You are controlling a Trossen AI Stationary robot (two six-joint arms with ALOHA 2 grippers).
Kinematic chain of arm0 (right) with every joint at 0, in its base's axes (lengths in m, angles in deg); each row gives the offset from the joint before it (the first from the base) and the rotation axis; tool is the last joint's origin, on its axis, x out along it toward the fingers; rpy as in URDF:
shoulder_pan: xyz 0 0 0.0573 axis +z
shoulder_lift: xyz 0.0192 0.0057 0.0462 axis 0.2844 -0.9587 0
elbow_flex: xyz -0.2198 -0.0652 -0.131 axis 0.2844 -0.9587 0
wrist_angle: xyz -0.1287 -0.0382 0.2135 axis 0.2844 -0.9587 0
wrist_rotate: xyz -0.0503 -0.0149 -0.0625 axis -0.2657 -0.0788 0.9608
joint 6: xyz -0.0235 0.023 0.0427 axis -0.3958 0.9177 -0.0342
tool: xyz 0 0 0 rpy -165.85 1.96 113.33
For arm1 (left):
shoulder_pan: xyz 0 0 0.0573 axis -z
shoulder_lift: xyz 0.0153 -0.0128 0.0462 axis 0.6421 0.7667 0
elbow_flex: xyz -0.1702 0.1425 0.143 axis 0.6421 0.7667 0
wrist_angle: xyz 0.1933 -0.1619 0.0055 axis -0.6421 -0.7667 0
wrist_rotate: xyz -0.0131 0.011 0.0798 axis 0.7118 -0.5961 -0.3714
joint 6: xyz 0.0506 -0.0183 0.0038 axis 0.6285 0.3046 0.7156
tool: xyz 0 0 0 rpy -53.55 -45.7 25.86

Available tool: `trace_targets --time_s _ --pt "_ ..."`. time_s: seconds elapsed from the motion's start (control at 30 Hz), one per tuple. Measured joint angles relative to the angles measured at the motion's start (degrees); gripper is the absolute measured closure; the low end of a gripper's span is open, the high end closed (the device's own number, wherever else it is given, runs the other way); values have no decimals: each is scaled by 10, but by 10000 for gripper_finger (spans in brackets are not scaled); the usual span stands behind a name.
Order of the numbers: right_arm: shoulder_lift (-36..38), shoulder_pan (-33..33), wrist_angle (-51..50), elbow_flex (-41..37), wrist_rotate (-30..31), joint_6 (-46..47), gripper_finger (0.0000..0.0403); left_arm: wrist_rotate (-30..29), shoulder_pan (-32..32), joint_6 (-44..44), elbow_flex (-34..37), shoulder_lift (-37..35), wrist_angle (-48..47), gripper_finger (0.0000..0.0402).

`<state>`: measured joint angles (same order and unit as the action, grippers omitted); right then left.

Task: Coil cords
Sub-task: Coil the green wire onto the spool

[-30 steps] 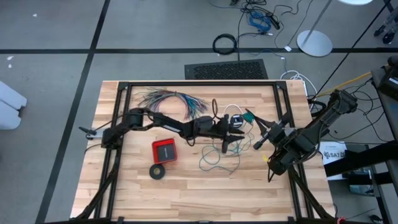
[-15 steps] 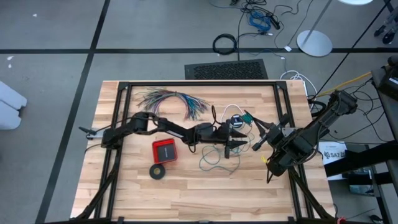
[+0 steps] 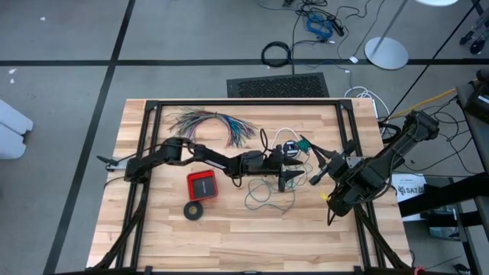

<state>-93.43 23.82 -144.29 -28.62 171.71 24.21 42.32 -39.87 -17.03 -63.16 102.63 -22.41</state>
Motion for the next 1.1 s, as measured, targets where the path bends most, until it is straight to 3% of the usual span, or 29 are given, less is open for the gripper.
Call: trace_targets --time_s 0.27,0.47,0.7,1.1 --pt "0 -2 32 0 13 -6 403 -5 3 0 0 0 15 218" --pt "-2 -13 50 0 13 -15 403 28 6 0 -20 0 16 245" --pt "-9 -14 59 0 12 -30 403 4 8 -3 -27 2 -49 268" --pt "-9 -14 58 0 12 -34 403 0 5 -5 -28 21 -8 303"
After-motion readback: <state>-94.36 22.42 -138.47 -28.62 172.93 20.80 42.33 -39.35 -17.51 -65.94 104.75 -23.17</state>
